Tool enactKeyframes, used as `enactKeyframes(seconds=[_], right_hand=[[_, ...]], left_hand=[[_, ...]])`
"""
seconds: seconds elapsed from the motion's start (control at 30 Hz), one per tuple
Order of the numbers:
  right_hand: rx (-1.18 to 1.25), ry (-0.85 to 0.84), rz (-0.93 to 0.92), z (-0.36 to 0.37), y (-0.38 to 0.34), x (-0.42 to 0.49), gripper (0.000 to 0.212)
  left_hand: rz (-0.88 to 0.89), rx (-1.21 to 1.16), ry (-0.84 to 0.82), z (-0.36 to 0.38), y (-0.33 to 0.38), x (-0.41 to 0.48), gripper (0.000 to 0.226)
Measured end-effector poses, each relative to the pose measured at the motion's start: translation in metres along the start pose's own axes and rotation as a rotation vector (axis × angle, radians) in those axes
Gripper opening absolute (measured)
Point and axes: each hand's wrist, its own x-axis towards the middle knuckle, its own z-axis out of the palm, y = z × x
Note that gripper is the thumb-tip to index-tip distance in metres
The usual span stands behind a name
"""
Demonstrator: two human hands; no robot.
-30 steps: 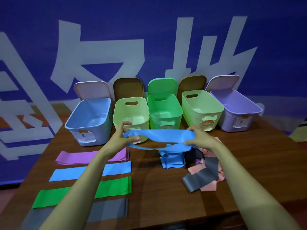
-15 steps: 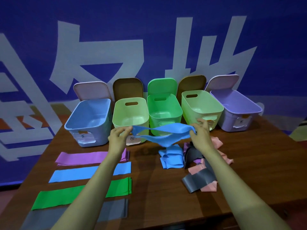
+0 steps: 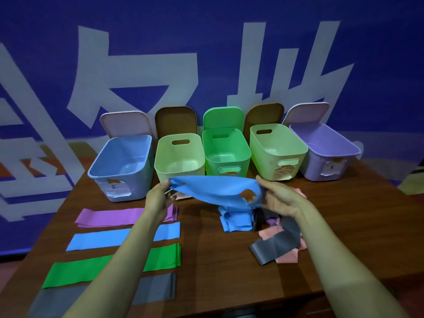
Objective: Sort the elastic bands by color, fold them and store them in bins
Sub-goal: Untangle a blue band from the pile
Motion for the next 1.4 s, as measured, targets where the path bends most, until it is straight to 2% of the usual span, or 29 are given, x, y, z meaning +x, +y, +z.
enactKeyframes(seconds=[0.13, 0.2, 0.27, 0.37, 0.47, 0.53, 0.63, 0.73, 0.8, 0.9, 1.0, 1.07, 1.17, 1.3, 1.4], right_hand=[[-0.243, 0.260, 0.020, -0.004, 0.005, 0.010, 0.028], [-0.369, 0.412, -0.042, -0.009, 0.010, 0.020, 0.027], [-0.476, 0.506, -0.111, -0.012, 0.014, 0.027, 0.024], [-0.750, 0.499, -0.083, -0.012, 0.019, 0.029, 0.017], [-1.001, 0.428, -0.004, -0.003, 0.021, 0.025, 0.013], [-1.024, 0.383, -0.118, 0.009, 0.016, 0.020, 0.014], [-0.840, 0.215, -0.377, 0.032, 0.007, 0.004, 0.015], [-0.691, 0.063, -0.450, 0.047, 0.002, -0.011, 0.017], [-0.700, 0.032, -0.453, 0.049, 0.003, -0.015, 0.023], [-0.788, 0.058, -0.481, 0.051, 0.008, -0.019, 0.033], [-0.818, 0.209, -0.458, 0.063, 0.011, -0.016, 0.032], [-0.866, 0.314, -0.472, 0.066, 0.010, -0.009, 0.027], [-0.863, 0.372, -0.540, 0.061, 0.007, -0.001, 0.023], [-0.944, 0.392, -0.515, 0.043, 0.002, 0.004, 0.030], [-0.969, 0.303, -0.429, 0.032, -0.001, 0.009, 0.017]], left_hand=[[-0.171, -0.146, -0.175, 0.002, 0.006, -0.006, 0.023], [-0.171, -0.049, -0.218, 0.008, 0.011, -0.011, 0.022], [-0.074, 0.124, -0.235, 0.016, 0.016, -0.019, 0.021], [0.090, 0.349, -0.414, 0.027, 0.026, -0.032, 0.025], [0.325, 0.806, -0.518, 0.042, 0.030, -0.042, 0.028], [0.536, 1.110, -0.460, 0.056, 0.029, -0.047, 0.029], [0.760, 1.225, -0.427, 0.071, 0.023, -0.054, 0.018], [0.803, 1.175, -0.404, 0.077, 0.017, -0.055, 0.013], [0.786, 1.084, -0.394, 0.079, 0.015, -0.055, 0.011], [0.772, 0.954, -0.460, 0.087, 0.019, -0.061, 0.008], [0.799, 0.876, -0.514, 0.104, 0.028, -0.068, 0.004], [0.794, 0.702, -0.436, 0.113, 0.040, -0.066, 0.008], [0.710, 0.377, -0.288, 0.114, 0.066, -0.058, 0.017], [0.631, 0.168, -0.136, 0.091, 0.098, -0.042, 0.015], [0.616, 0.112, -0.036, 0.066, 0.116, -0.028, 0.016]])
